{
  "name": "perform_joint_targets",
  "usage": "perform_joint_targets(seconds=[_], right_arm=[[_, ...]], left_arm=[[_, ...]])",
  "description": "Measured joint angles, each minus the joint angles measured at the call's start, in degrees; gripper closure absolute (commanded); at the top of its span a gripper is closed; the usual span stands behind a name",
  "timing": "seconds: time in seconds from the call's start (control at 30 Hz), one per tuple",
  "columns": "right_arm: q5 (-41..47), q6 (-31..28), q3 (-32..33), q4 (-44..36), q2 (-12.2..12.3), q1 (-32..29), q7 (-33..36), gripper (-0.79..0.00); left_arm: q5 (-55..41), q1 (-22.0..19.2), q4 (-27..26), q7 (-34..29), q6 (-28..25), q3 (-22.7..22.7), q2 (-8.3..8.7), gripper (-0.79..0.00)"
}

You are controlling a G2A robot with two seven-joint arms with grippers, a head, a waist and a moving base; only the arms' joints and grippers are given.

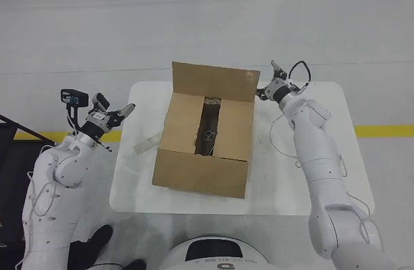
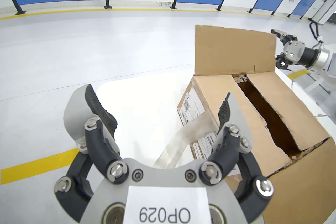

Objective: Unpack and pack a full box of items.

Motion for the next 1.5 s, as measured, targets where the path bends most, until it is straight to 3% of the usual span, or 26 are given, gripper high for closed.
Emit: perform_joint_targets(seconds=[0.17,0.33,0.6,0.8,1.13,1.3,1.5], right_arm=[[-1.06,3.77,1.33,-1.42,1.45,-1.14,11.64,-0.785],[-10.14,5.93,-0.35,-3.15,3.28,-1.59,21.11,-0.785],[-21.09,6.47,-5.31,-5.51,4.27,-1.01,20.45,-0.785],[-22.26,6.89,-6.56,-6.22,4.56,-1.04,19.45,-0.785],[-19.40,7.22,-6.40,-10.52,4.76,-2.37,16.44,-0.785],[-19.41,7.24,-6.40,-10.50,4.76,-2.37,16.46,-0.785],[-19.41,7.24,-6.40,-10.50,4.76,-2.37,16.47,-0.785]], left_arm=[[0.00,0.00,0.00,0.00,0.00,0.00,0.00,-0.785],[0.00,0.00,0.00,0.00,0.00,0.00,0.00,-0.785],[0.00,0.00,0.00,0.00,0.00,0.00,0.00,-0.785],[-0.05,0.19,-0.15,-0.23,-0.30,0.19,0.02,-0.785],[-0.74,2.52,-0.54,-3.85,-18.14,-2.56,1.71,-0.785],[6.41,3.10,-1.54,-5.63,-28.82,-3.78,2.92,-0.785],[15.64,4.56,-5.66,-6.52,-30.60,0.02,4.62,-0.785]])
